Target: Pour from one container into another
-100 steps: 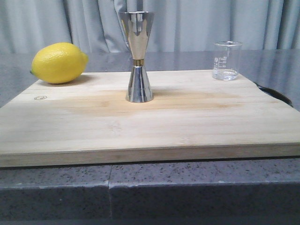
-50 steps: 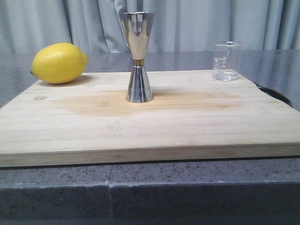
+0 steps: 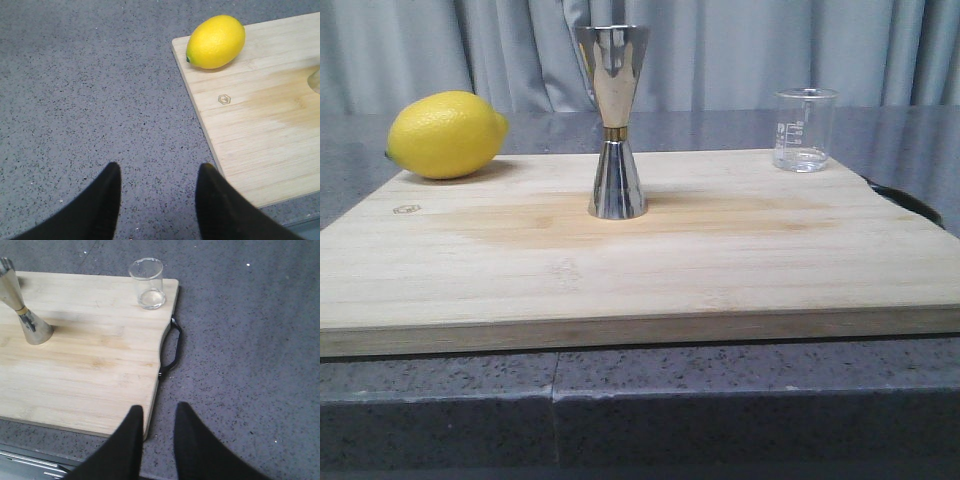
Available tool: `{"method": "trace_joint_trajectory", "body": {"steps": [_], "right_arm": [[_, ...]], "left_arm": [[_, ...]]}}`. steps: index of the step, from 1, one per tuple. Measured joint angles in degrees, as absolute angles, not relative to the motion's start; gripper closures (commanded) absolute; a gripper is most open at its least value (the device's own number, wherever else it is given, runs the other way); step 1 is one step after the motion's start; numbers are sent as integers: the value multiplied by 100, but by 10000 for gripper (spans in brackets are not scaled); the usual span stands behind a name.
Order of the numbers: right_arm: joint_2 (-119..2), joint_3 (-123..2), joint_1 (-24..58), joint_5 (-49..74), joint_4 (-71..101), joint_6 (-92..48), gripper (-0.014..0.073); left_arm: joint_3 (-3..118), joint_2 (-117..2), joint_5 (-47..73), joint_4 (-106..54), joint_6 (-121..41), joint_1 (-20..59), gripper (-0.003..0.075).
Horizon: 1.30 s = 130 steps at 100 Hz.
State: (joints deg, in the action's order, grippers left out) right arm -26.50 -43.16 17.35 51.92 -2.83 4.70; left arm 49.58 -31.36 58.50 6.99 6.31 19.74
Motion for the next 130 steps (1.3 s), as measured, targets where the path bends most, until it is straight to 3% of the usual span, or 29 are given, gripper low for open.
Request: {"method": "trace_joint_trajectory", "body": {"steps": [21, 96, 130], "right_arm": [[-2650, -4316, 1735, 5192, -283, 481, 665], [-2650, -4316, 1735, 5192, -296, 481, 665], [-2650, -4316, 1735, 5192, -309, 481, 665]], "left_arm": [[4958, -3136, 5816, 699, 636, 1974, 741], [4847, -3036, 5708, 708, 593, 1866, 739], [2830, -1494, 3225, -116, -459, 504, 739]]}}
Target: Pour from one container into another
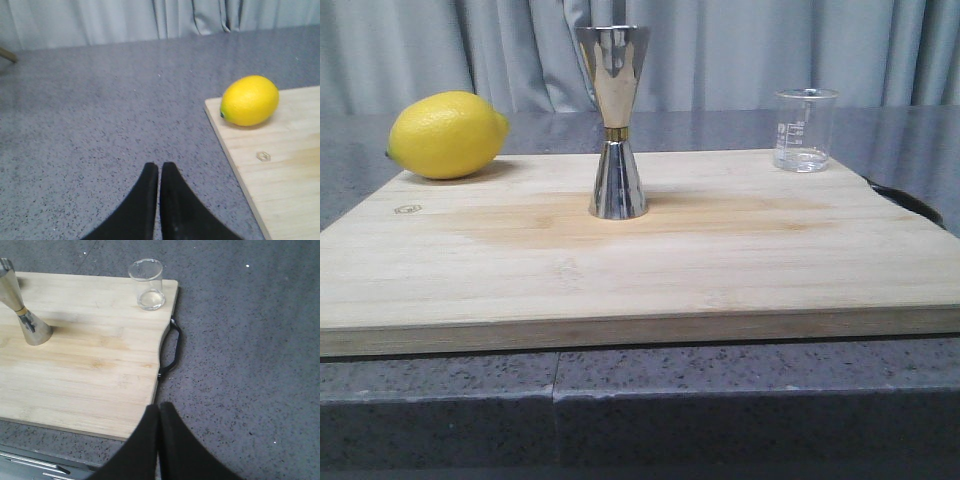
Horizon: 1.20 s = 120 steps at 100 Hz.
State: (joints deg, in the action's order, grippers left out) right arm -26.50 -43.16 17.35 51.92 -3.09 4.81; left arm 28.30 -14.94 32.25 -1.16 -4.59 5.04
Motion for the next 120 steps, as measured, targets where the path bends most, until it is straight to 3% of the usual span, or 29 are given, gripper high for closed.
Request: {"method": "trace_joint_trajectory", "body": {"steps": [24, 37, 66, 120], "right_arm": [[-2650, -4316, 1735, 5192, -309, 481, 665], [-2641, -4316, 1735, 5192, -309, 481, 665], [-2641, -4316, 1735, 5192, -313, 481, 665], [-2641, -4316, 1735, 5192, -322, 481, 665]], "left_arm": [[741, -140, 1268, -248, -510, 415, 739], [0, 37, 511, -312, -510, 415, 739], [-17, 37, -102, -167, -510, 415, 739], [-17, 37, -112, -142, -510, 415, 739]]}}
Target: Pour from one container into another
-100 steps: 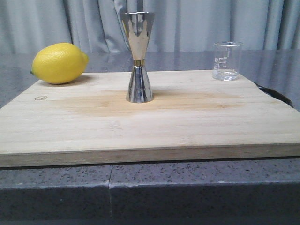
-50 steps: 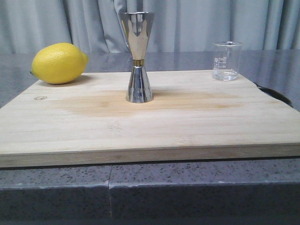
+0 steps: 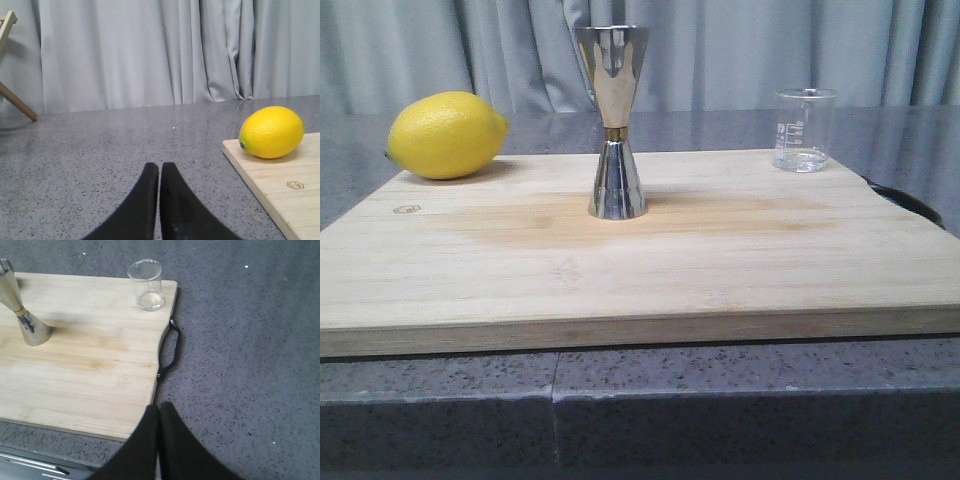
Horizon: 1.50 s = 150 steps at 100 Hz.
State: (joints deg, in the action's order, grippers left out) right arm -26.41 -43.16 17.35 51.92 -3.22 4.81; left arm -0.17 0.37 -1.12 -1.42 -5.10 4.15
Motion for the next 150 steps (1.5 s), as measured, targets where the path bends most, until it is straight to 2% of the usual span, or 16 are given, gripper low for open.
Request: {"method": "trace_joint_trajectory", "body": {"steps": [37, 66, 84, 94, 150], "right_arm": [[-2197, -3921, 1507, 4866, -409, 481, 665], [-792, -1655, 518, 2370, -458, 481, 665], [-16, -261, 357, 1015, -458, 481, 665], [37, 102, 336, 605, -458, 481, 665], [47, 154, 285, 543, -448, 481, 665]], "left_arm": [[-17, 37, -112, -142, -510, 415, 739], [-17, 37, -112, -142, -510, 415, 739], [-17, 37, -112, -142, -510, 415, 739], [-17, 37, -112, -142, -510, 415, 739], [-17, 37, -112, -142, -510, 415, 739]]}}
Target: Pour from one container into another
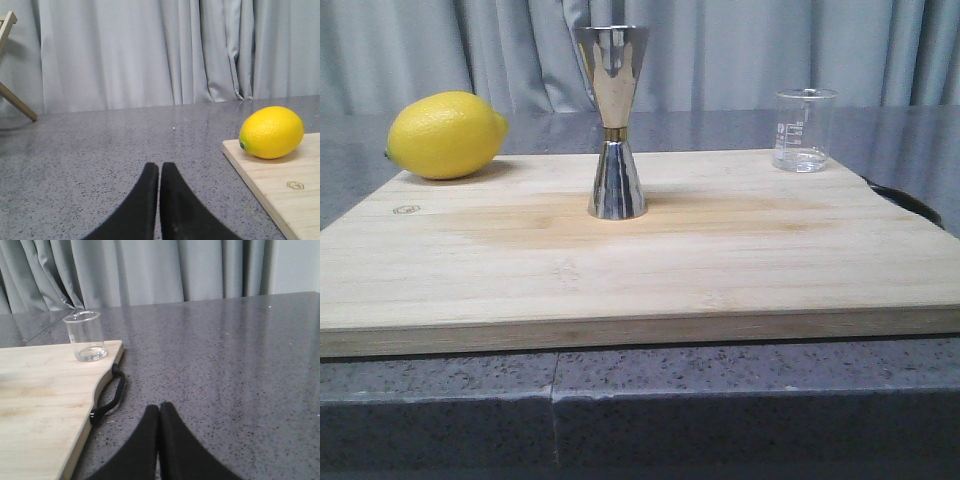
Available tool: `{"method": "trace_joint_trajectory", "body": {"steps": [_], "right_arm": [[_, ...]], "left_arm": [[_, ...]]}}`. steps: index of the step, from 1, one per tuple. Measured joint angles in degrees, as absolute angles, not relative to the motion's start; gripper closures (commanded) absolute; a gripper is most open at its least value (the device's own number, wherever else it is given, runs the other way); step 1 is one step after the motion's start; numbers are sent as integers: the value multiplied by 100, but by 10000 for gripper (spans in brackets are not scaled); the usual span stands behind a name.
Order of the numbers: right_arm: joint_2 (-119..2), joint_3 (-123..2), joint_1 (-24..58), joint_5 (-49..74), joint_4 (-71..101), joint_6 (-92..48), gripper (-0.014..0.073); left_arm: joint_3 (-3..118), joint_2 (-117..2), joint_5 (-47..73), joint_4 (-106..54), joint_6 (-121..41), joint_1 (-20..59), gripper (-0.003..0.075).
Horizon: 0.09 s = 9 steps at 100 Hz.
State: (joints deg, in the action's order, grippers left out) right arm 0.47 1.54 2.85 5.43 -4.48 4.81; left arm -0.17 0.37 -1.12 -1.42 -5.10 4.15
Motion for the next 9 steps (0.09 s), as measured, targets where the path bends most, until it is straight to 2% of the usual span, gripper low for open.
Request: {"method": "trace_joint_trajectory", "body": {"steps": [9], "right_arm": [[47, 154, 285, 543, -448, 481, 665]], "left_arm": [[-17, 37, -112, -142, -510, 415, 739]]}}
